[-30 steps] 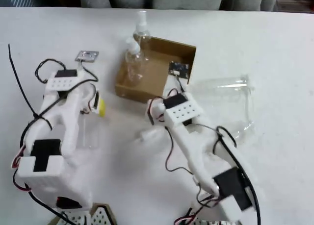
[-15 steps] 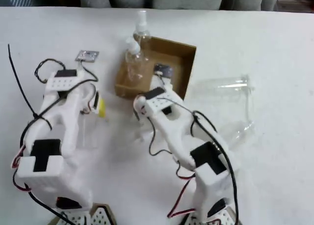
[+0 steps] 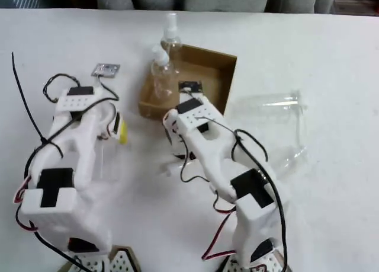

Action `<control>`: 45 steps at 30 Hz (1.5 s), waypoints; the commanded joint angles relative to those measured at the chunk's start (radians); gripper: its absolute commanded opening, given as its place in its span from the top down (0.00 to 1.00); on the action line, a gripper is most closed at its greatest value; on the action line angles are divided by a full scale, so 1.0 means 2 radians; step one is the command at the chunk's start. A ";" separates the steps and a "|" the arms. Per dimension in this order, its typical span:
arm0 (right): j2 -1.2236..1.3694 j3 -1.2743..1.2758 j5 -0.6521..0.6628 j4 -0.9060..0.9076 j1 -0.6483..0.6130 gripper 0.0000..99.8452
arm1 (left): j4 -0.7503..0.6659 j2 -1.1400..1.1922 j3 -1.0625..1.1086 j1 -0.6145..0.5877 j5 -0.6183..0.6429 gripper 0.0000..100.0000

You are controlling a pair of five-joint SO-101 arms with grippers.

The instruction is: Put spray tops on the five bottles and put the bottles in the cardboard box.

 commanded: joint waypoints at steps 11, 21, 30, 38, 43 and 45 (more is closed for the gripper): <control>-0.103 0.005 0.007 0.054 -0.020 0.92 | -0.010 -0.032 -0.003 -0.005 -0.005 0.98; -0.104 0.038 0.019 0.036 -0.015 0.98 | -0.011 -0.032 -0.004 -0.007 -0.005 0.98; -0.102 0.091 0.061 -0.023 -0.010 0.98 | -0.011 -0.032 -0.003 -0.007 -0.005 0.98; -0.043 0.073 0.063 -0.064 0.011 0.98 | -0.010 -0.032 -0.003 -0.007 -0.005 0.98; 0.000 0.025 0.064 -0.060 0.013 0.98 | -0.010 -0.032 -0.003 -0.007 -0.005 0.98; -0.002 0.015 0.064 -0.040 0.016 0.98 | -0.010 -0.032 -0.003 -0.007 -0.005 0.98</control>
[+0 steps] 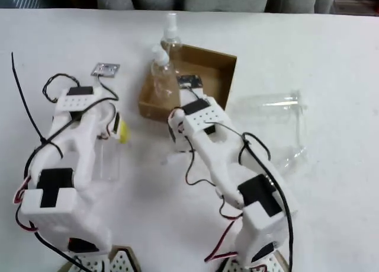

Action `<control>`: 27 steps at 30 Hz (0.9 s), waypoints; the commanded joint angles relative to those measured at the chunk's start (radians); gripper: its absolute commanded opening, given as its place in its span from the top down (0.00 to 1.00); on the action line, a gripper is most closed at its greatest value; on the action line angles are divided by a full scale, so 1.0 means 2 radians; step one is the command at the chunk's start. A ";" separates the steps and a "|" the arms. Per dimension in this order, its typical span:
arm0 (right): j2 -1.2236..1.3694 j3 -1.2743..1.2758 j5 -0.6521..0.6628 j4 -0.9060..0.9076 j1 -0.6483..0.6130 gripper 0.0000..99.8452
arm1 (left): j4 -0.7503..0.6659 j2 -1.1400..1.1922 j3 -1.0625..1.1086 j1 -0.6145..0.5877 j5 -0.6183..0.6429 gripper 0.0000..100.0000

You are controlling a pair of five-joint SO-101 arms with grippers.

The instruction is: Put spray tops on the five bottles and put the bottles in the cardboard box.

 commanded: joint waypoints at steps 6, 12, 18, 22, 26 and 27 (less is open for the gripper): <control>-0.067 -0.030 0.008 0.098 0.009 0.98 | -0.008 -0.032 -0.003 -0.007 -0.005 0.98; -0.092 0.037 0.044 0.105 -0.008 0.98 | -0.009 -0.032 -0.003 -0.007 -0.006 0.98; -0.053 0.056 0.043 0.043 -0.020 0.98 | -0.009 -0.032 -0.003 -0.007 -0.006 0.98; -0.011 0.038 0.043 0.013 -0.017 0.98 | -0.009 -0.032 -0.003 -0.007 -0.006 0.98; 0.000 0.015 0.042 0.012 -0.017 0.98 | -0.008 -0.032 -0.003 -0.007 -0.006 0.98; -0.001 0.015 0.042 0.010 -0.017 0.98 | -0.008 -0.032 -0.003 -0.007 -0.006 0.98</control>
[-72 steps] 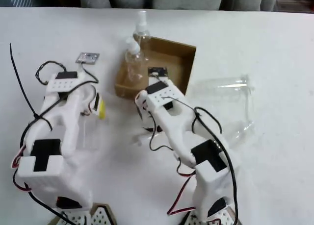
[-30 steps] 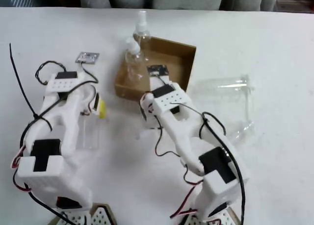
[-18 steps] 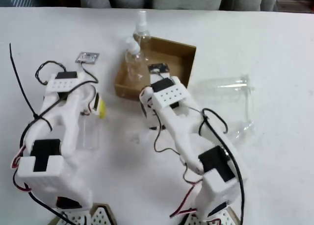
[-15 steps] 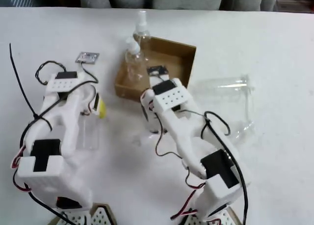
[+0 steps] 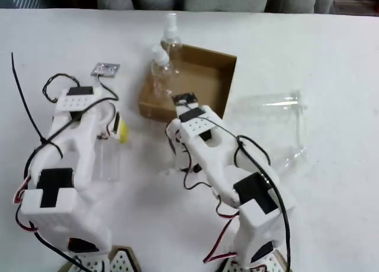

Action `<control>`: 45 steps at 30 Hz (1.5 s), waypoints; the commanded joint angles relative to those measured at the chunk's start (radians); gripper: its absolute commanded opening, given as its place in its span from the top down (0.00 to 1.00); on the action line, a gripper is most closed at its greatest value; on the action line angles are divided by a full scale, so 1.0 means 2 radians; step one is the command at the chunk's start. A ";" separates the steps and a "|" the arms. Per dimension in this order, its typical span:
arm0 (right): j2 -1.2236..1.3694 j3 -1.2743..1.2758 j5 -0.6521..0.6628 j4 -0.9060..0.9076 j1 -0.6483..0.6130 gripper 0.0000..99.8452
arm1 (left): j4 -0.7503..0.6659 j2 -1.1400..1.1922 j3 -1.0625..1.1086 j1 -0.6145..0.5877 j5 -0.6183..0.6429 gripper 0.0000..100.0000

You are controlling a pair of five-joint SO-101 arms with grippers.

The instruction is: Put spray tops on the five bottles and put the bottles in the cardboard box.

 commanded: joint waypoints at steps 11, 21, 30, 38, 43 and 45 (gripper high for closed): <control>0.001 -0.072 0.003 -0.073 -0.006 0.98 | -0.008 -0.033 -0.003 -0.007 -0.006 0.98; 0.000 -0.115 0.007 -0.056 -0.013 0.98 | -0.009 -0.033 -0.003 -0.007 -0.006 0.98; 0.000 -0.189 -0.051 0.082 -0.015 0.98 | -0.009 -0.033 -0.004 -0.007 -0.006 0.98; 0.007 -0.187 -0.119 0.062 -0.066 0.91 | -0.009 -0.033 -0.005 -0.007 -0.006 0.98; 0.007 -0.158 -0.142 0.030 -0.063 0.85 | -0.010 -0.033 -0.005 -0.007 -0.006 0.98; 0.007 -0.137 -0.142 -0.003 -0.064 0.85 | -0.010 -0.033 -0.005 -0.007 -0.006 0.98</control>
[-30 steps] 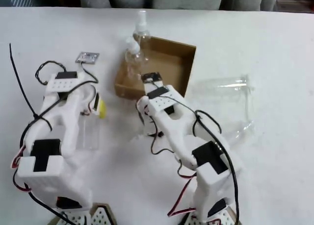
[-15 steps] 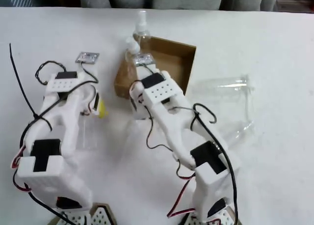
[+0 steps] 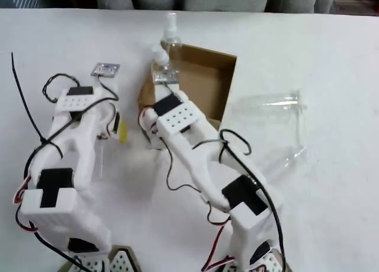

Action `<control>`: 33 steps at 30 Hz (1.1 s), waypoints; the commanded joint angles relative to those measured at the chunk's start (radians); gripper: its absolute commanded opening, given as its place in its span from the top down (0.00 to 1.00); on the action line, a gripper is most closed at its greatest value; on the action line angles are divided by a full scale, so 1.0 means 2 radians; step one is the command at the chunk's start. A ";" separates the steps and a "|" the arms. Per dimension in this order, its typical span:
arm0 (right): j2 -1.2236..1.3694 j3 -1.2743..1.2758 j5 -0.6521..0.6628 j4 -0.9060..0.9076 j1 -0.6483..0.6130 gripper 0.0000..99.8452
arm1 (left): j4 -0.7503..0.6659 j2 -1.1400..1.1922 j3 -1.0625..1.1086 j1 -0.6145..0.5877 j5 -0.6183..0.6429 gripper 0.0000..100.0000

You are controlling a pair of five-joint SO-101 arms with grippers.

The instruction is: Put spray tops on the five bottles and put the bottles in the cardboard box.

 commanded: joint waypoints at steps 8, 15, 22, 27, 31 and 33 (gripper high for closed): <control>-0.003 0.038 -0.008 -0.077 -0.009 0.85 | -0.010 -0.033 -0.005 -0.004 -0.006 0.98; -0.001 0.039 -0.008 -0.077 -0.011 0.82 | -0.010 -0.032 -0.004 -0.004 -0.006 0.98; -0.003 0.039 -0.008 -0.074 -0.012 0.78 | -0.011 -0.032 -0.003 -0.004 -0.006 0.98; -0.007 0.053 -0.033 -0.068 -0.010 0.78 | -0.025 -0.032 0.007 -0.004 -0.006 0.98; 0.002 0.056 -0.032 -0.070 -0.010 0.78 | -0.027 -0.032 0.007 -0.006 -0.006 0.98; 0.011 0.055 -0.035 -0.070 -0.012 0.78 | -0.028 -0.032 0.007 -0.006 -0.006 0.98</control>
